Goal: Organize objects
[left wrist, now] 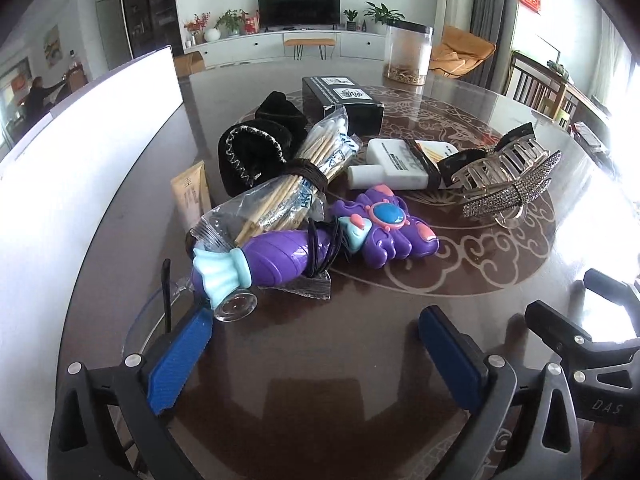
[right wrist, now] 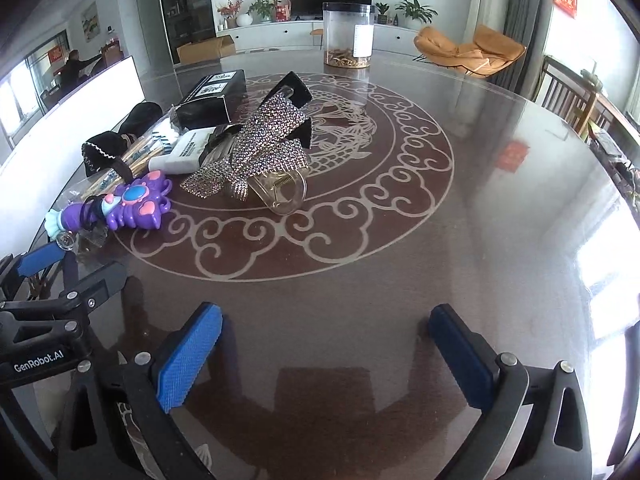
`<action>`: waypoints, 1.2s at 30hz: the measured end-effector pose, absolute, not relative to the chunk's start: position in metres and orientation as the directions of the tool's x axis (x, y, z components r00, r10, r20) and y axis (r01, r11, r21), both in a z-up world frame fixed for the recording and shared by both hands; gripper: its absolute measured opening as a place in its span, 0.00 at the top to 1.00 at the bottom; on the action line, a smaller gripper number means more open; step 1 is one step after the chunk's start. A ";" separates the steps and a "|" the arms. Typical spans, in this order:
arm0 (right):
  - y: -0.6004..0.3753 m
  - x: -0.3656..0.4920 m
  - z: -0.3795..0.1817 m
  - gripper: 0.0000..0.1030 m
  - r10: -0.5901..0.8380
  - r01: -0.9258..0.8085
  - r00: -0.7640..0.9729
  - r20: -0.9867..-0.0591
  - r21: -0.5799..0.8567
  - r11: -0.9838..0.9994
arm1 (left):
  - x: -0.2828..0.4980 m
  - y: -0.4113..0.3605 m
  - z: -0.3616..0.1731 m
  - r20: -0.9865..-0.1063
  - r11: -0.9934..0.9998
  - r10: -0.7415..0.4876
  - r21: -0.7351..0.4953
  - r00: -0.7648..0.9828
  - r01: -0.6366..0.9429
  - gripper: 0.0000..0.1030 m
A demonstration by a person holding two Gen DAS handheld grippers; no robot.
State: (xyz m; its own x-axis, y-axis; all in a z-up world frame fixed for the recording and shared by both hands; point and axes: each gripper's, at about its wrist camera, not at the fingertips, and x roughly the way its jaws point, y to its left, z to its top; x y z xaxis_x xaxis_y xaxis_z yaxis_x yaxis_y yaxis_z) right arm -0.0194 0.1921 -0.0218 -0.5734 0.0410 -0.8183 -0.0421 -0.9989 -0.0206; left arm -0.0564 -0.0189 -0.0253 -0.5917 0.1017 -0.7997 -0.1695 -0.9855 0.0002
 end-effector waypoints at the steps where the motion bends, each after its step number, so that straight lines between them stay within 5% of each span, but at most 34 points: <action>1: 0.191 -0.019 -0.022 0.00 0.042 -0.043 -0.574 -0.818 -0.022 -0.999 | -0.056 -0.019 -0.025 -0.799 -0.986 0.102 0.000 -0.592 -0.169 0.00; 36: 0.190 -0.020 -0.020 0.00 0.041 -0.043 -0.575 -0.817 -0.021 -0.999 | -0.055 -0.019 -0.026 -0.799 -0.986 0.101 0.000 -0.592 -0.168 0.00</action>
